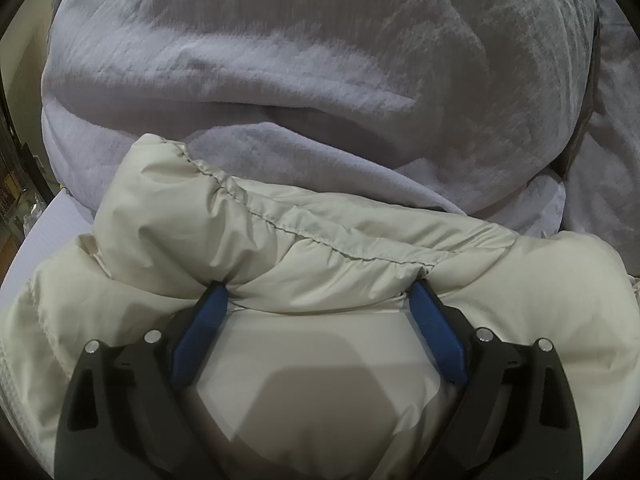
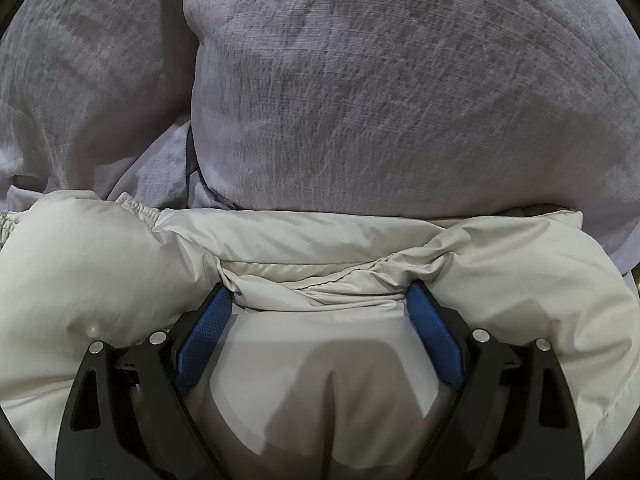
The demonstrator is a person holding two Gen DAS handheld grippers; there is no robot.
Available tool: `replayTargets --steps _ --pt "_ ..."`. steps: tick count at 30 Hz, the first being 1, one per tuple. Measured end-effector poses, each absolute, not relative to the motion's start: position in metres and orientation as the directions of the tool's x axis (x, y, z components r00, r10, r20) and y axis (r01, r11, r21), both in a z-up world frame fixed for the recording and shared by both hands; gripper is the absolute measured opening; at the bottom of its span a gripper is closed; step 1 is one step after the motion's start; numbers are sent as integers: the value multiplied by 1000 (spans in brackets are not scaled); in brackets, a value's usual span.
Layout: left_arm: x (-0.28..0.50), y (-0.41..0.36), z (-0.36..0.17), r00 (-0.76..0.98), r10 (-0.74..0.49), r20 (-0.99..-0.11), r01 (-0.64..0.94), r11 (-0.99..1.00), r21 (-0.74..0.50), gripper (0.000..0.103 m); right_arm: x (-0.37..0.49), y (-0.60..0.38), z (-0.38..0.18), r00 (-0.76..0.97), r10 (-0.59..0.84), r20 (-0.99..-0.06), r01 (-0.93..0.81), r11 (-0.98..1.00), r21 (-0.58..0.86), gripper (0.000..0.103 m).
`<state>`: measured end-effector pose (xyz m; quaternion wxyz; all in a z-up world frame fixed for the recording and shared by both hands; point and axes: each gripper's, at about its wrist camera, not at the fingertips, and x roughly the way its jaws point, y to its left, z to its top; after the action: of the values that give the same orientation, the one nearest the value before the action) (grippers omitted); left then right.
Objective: Fold large clothes
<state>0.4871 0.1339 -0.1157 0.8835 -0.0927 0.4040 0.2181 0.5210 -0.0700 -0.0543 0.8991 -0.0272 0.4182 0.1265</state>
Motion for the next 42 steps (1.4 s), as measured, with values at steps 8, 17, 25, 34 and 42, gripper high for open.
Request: replayTargets --steps 8,17,25,34,42 --pt "488 133 -107 548 290 -785 -452 892 14 91 516 -76 -41 579 191 -793 -240 969 57 91" --pt "465 100 -54 647 199 -736 -397 912 -103 91 481 -74 22 588 328 -739 -240 944 228 92" --pt "483 70 -84 593 231 -771 -388 921 -22 91 473 -38 -11 566 288 -772 -260 951 164 93" --pt "499 68 -129 559 298 -774 -412 910 53 94 477 -12 -35 590 257 -765 -264 957 118 96" --pt "512 55 -153 553 309 -774 -422 905 60 94 492 10 -57 601 246 -761 -258 960 106 98"
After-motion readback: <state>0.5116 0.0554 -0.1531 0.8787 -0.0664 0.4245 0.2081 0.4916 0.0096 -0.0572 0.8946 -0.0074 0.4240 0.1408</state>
